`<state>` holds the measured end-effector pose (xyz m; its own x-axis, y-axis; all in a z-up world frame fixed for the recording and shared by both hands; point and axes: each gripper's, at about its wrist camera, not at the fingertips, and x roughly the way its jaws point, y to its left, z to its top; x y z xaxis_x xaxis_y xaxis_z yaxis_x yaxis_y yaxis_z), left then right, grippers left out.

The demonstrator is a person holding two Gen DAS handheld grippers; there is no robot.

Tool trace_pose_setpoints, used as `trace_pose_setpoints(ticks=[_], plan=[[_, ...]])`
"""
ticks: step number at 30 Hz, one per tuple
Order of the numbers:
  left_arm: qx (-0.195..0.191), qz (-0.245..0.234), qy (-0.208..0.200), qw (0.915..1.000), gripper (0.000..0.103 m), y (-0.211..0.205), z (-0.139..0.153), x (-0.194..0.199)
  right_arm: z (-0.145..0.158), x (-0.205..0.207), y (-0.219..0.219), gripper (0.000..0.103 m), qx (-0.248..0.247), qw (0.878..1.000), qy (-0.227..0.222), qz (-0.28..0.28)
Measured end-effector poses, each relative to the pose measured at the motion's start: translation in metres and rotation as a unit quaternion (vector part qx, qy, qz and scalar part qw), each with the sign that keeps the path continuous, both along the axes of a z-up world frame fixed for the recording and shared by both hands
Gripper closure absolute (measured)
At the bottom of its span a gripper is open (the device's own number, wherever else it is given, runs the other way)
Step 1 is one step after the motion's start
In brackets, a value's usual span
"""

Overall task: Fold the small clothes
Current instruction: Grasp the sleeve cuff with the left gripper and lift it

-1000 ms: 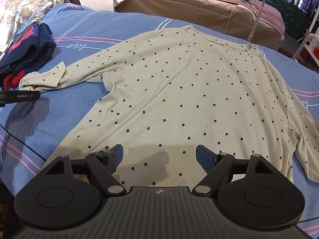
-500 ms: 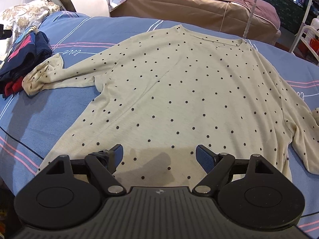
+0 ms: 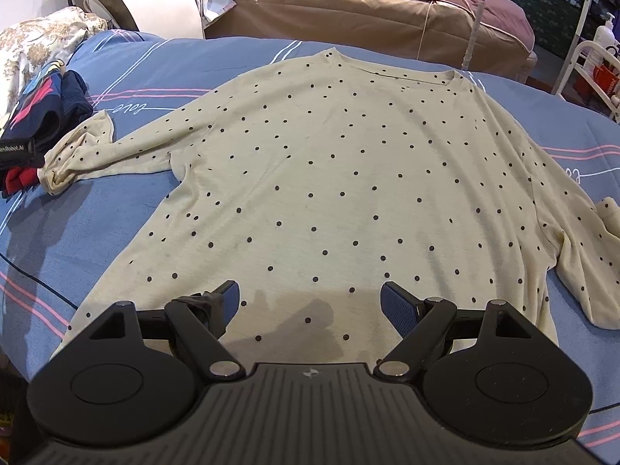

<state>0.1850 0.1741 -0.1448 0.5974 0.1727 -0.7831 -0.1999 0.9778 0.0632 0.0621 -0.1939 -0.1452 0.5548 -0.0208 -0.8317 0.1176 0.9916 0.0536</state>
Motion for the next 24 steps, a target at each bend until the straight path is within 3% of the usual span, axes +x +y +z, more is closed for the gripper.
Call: trace_pose_setpoints(ticks=[3, 5, 6, 8, 9, 11, 15, 24], plan=[[-0.011, -0.018, 0.023, 0.9995, 0.014, -0.006, -0.021, 0.007, -0.001, 0.0, 0.002, 0.0, 0.0, 1.0, 0.001, 0.001], [-0.016, -0.037, 0.03, 0.9987, 0.046, -0.013, -0.028, 0.008, -0.002, -0.001, 0.002, 0.0, -0.001, 1.0, 0.003, 0.003], [-0.015, -0.049, 0.03, 0.9982, 0.053, -0.019, -0.03, 0.008, -0.003, -0.001, 0.002, 0.0, 0.0, 1.0, 0.004, 0.002], [-0.014, -0.07, 0.024, 0.9972, 0.085, -0.028, -0.026, 0.006, -0.004, -0.001, 0.001, 0.0, 0.0, 1.0, 0.005, 0.001], [-0.019, -0.076, 0.026, 0.9966, 0.089, -0.032, -0.024, 0.005, -0.005, -0.002, 0.0, 0.0, 0.0, 1.0, 0.005, -0.001], [-0.023, -0.089, 0.016, 0.9956, 0.091, -0.041, -0.017, 0.003, -0.007, -0.003, -0.002, 0.0, 0.0, 1.0, 0.001, -0.006], [0.009, -0.124, -0.016, 0.9921, 0.091, -0.067, 0.003, -0.006, -0.012, -0.004, -0.004, 0.0, 0.0, 1.0, -0.002, -0.002], [0.038, -0.188, -0.067, 0.9791, 0.091, -0.117, 0.047, -0.016, -0.05, -0.009, -0.005, 0.0, -0.012, 1.0, 0.023, 0.003]])
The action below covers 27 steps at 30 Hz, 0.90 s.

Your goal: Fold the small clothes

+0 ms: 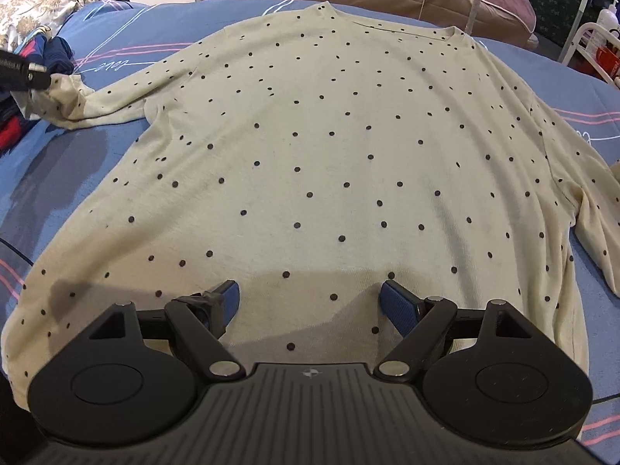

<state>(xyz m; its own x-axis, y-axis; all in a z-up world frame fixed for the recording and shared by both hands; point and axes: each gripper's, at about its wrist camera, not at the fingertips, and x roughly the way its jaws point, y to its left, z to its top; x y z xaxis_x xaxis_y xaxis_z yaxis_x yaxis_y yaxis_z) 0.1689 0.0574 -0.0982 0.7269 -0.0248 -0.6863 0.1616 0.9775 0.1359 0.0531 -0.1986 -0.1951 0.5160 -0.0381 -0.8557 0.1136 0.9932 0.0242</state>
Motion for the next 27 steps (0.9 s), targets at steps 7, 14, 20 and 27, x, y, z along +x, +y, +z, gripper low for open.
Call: trace_pose_setpoints(ticks=[7, 14, 20, 27], plan=[[0.015, -0.049, -0.019, 0.9985, 0.091, -0.044, 0.017, -0.009, -0.003, -0.002, 0.0, 0.0, -0.006, 1.0, -0.01, 0.004], [0.018, -0.084, -0.016, 0.9962, 0.091, -0.078, 0.02, -0.017, -0.004, -0.003, -0.001, 0.0, -0.002, 1.0, -0.012, 0.005], [0.023, -0.101, -0.015, 0.9945, 0.091, -0.092, 0.018, -0.023, -0.004, -0.003, -0.001, 0.0, 0.0, 1.0, -0.013, 0.005], [0.018, -0.11, -0.006, 0.9937, 0.091, -0.098, 0.015, -0.024, -0.005, -0.003, -0.001, 0.0, -0.001, 1.0, -0.012, 0.005]])
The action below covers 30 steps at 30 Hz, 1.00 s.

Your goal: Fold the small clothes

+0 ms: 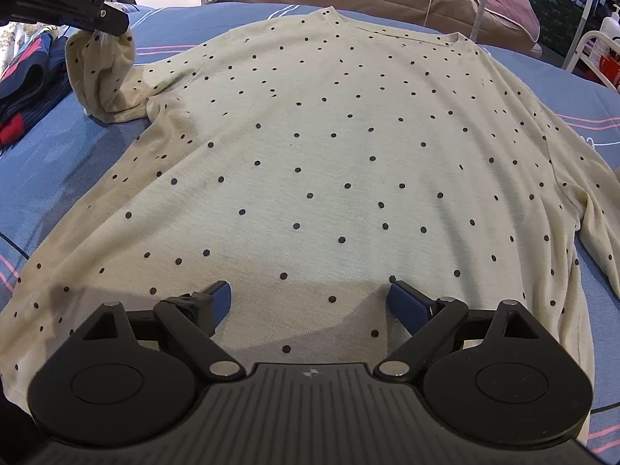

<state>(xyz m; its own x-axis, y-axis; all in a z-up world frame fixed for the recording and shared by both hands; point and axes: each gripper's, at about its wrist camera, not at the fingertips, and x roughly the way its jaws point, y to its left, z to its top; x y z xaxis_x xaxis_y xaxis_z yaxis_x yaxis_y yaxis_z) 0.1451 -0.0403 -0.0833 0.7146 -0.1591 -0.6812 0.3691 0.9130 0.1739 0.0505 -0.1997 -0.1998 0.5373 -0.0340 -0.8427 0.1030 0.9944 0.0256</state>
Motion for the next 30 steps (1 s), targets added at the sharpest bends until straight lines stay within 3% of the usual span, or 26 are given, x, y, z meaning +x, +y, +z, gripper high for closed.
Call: trace_pose_setpoints(ticks=[4, 6, 7, 8, 10, 13, 16, 20, 22, 27, 30], plan=[[-0.025, -0.046, 0.032, 0.9981, 0.09, -0.01, -0.003, -0.007, 0.0, 0.0, 0.0, 0.0, 0.0, 1.0, 0.0, 0.0], [-0.045, -0.089, 0.063, 0.993, 0.07, -0.017, -0.009, -0.019, 0.0, 0.001, -0.002, 0.0, 0.005, 1.0, -0.001, -0.001], [-0.057, -0.098, 0.076, 0.9907, 0.043, -0.016, -0.013, -0.025, 0.001, 0.0, -0.004, 0.0, 0.009, 1.0, -0.005, -0.004], [-0.069, -0.1, 0.09, 0.9885, 0.024, -0.014, -0.021, -0.033, 0.003, -0.001, -0.007, 0.0, 0.011, 1.0, -0.011, -0.01], [-0.068, -0.082, 0.109, 0.9884, 0.013, -0.002, -0.039, -0.047, 0.01, -0.005, -0.015, 0.0, 0.01, 0.999, -0.023, -0.028], [-0.041, -0.049, 0.111, 0.9917, 0.013, 0.022, -0.062, -0.062, 0.022, -0.006, -0.03, 0.0, 0.01, 0.998, -0.043, -0.05], [-0.028, -0.016, 0.114, 0.993, 0.013, 0.047, -0.075, -0.062, 0.031, 0.003, -0.037, 0.0, 0.042, 0.996, -0.066, -0.045], [-0.02, 0.016, 0.122, 0.9922, 0.013, 0.071, -0.082, -0.051, 0.039, 0.031, -0.027, 0.0, 0.13, 0.987, -0.095, 0.003], [-0.024, 0.024, 0.124, 0.9917, 0.013, 0.079, -0.081, -0.047, 0.043, 0.052, -0.012, 0.0, 0.146, 0.983, -0.105, 0.036], [-0.025, 0.025, 0.129, 0.991, 0.013, 0.089, -0.083, -0.047, 0.053, 0.122, 0.051, 0.0, 0.077, 0.972, -0.138, 0.174], [-0.021, 0.026, 0.133, 0.9906, 0.013, 0.096, -0.084, -0.051, 0.042, 0.169, 0.078, 0.0, 0.024, 0.975, -0.12, 0.187]])
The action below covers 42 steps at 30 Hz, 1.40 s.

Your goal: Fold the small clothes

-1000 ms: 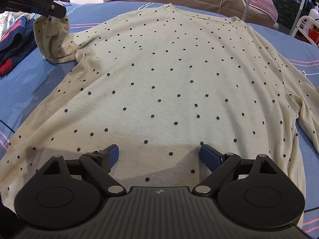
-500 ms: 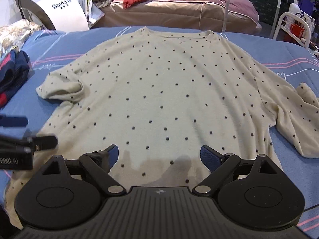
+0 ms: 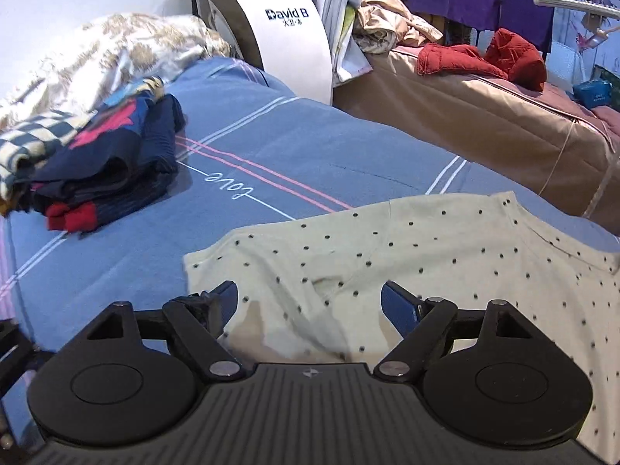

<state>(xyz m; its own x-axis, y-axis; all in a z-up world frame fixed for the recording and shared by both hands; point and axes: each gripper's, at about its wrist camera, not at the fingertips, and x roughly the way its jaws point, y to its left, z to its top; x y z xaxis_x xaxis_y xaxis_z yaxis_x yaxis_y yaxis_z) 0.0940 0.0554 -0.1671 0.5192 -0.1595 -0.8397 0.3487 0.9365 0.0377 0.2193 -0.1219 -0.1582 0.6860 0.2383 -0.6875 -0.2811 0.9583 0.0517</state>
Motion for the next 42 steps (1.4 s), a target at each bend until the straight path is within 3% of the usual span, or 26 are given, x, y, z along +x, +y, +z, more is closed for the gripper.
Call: trace_pose_setpoints(ticks=[2, 3, 4, 5, 6, 8, 10, 13, 15, 18, 20, 22, 24, 26, 29, 34, 36, 39, 42], plan=[[0.002, 0.002, 0.001, 1.0, 0.009, 0.004, -0.001, -0.003, -0.014, 0.026, 0.008, 0.001, 0.006, 0.999, 0.036, 0.009], [0.003, 0.004, 0.002, 1.0, 0.009, 0.006, -0.001, -0.004, -0.023, 0.034, 0.011, 0.049, 0.007, 0.998, 0.06, 0.011], [0.005, 0.003, 0.003, 1.0, 0.008, 0.008, -0.003, -0.004, -0.029, 0.038, 0.012, 0.077, 0.012, 0.997, 0.081, 0.01], [0.008, 0.003, 0.005, 1.0, 0.008, 0.009, -0.004, -0.004, -0.031, 0.038, 0.011, 0.091, 0.031, 0.995, 0.091, 0.009], [0.01, 0.005, 0.005, 0.9999, 0.008, 0.011, -0.005, -0.004, -0.029, 0.036, 0.007, 0.095, 0.05, 0.995, 0.087, 0.001], [0.011, 0.008, 0.005, 0.9999, 0.008, 0.012, -0.006, -0.002, -0.015, 0.022, -0.007, 0.096, 0.074, 0.995, 0.051, -0.038], [0.008, 0.012, 0.007, 0.9999, 0.008, 0.012, -0.005, 0.002, 0.005, 0.002, -0.035, 0.096, 0.13, 0.988, 0.013, -0.084], [0.0, 0.009, 0.001, 1.0, 0.008, 0.008, -0.002, 0.004, 0.03, -0.032, -0.091, 0.096, 0.187, 0.968, -0.038, -0.163], [-0.003, 0.005, -0.003, 1.0, 0.008, 0.003, 0.0, 0.005, 0.04, -0.066, -0.136, 0.096, 0.206, 0.946, -0.066, -0.241], [-0.003, -0.006, -0.001, 1.0, 0.008, -0.009, 0.0, 0.005, 0.035, -0.114, -0.191, 0.095, 0.194, 0.918, -0.071, -0.34], [-0.001, -0.015, -0.002, 0.9999, 0.008, -0.018, 0.0, 0.005, 0.02, -0.141, -0.216, 0.09, 0.188, 0.906, -0.043, -0.375], [0.002, -0.027, 0.0, 0.9996, 0.008, -0.029, -0.001, 0.005, -0.002, -0.165, -0.233, 0.065, 0.194, 0.898, -0.011, -0.395], [0.005, -0.036, 0.001, 0.9993, 0.008, -0.04, -0.001, 0.004, -0.021, -0.183, -0.245, 0.017, 0.211, 0.884, 0.027, -0.415], [0.009, -0.045, -0.002, 0.999, 0.007, -0.048, 0.0, 0.003, -0.029, -0.201, -0.25, 0.014, 0.226, 0.871, 0.023, -0.436], [0.023, -0.055, -0.006, 0.9982, 0.006, -0.057, -0.001, 0.001, -0.025, -0.209, -0.246, 0.015, 0.218, 0.881, 0.004, -0.421], [0.033, -0.061, -0.003, 0.9975, 0.006, -0.06, 0.0, -0.003, -0.003, -0.176, -0.255, 0.016, 0.129, 0.926, -0.042, -0.352], [0.036, -0.062, -0.002, 0.9974, 0.006, -0.059, 0.001, -0.005, 0.0, -0.155, -0.264, 0.023, 0.104, 0.936, -0.032, -0.334], [0.041, -0.063, 0.002, 0.9971, 0.005, -0.058, 0.001, -0.006, -0.003, -0.108, -0.264, 0.028, 0.084, 0.966, 0.004, -0.245], [0.046, -0.067, 0.003, 0.9967, 0.004, -0.057, 0.002, -0.008, -0.014, -0.071, -0.243, 0.03, 0.006, 0.987, 0.037, -0.154]])
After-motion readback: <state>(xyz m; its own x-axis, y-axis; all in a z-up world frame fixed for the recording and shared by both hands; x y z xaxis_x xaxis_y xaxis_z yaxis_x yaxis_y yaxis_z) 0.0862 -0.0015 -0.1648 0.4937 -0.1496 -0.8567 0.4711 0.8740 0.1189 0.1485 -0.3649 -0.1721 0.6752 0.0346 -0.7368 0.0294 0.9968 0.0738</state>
